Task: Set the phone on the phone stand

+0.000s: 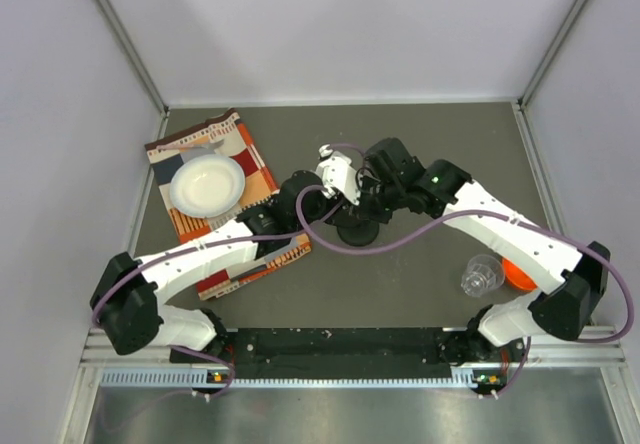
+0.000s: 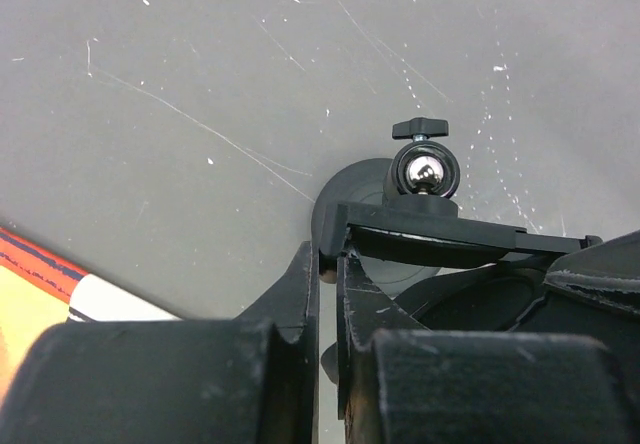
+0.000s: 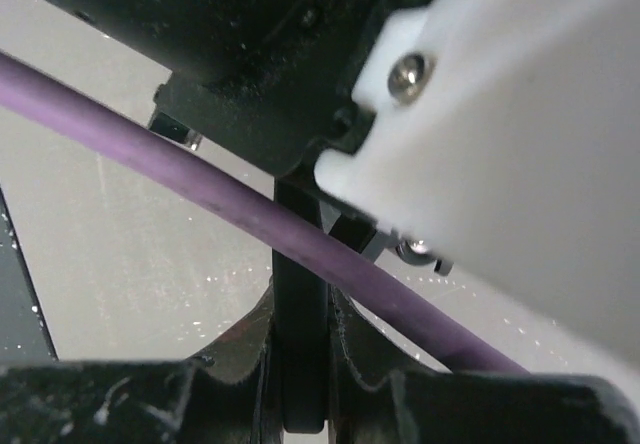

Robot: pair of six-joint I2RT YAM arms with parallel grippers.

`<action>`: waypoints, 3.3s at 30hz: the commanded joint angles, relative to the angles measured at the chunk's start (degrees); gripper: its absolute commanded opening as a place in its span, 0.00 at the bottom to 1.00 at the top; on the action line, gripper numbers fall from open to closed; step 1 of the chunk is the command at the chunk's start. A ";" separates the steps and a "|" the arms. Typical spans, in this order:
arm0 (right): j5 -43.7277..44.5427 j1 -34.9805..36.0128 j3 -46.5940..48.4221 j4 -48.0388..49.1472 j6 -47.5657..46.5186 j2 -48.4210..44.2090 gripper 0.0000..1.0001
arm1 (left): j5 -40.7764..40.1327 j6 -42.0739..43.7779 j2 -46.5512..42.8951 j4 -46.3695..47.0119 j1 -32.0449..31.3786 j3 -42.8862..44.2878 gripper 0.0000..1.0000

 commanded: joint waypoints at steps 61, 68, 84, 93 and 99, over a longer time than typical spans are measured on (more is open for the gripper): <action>0.46 10.82 -9.18 10.04 -23.57 -4.74 0.00 | 20.78 6.39 5.44 -7.98 5.82 13.09 0.00; 4.77 13.28 -10.41 13.99 -37.29 -5.79 0.00 | 21.66 8.15 9.05 -14.32 5.91 17.13 0.00; 5.74 19.35 -12.78 15.14 -23.16 -14.76 0.00 | 32.77 -5.22 -7.56 -13.18 19.44 17.22 0.97; -8.92 10.66 0.31 -2.78 3.11 -13.44 0.00 | 65.24 -0.55 -20.47 -4.32 19.88 0.81 0.98; -22.64 4.24 0.92 -4.54 12.09 -15.02 0.00 | 66.93 1.55 -23.12 -2.74 17.26 -4.57 0.98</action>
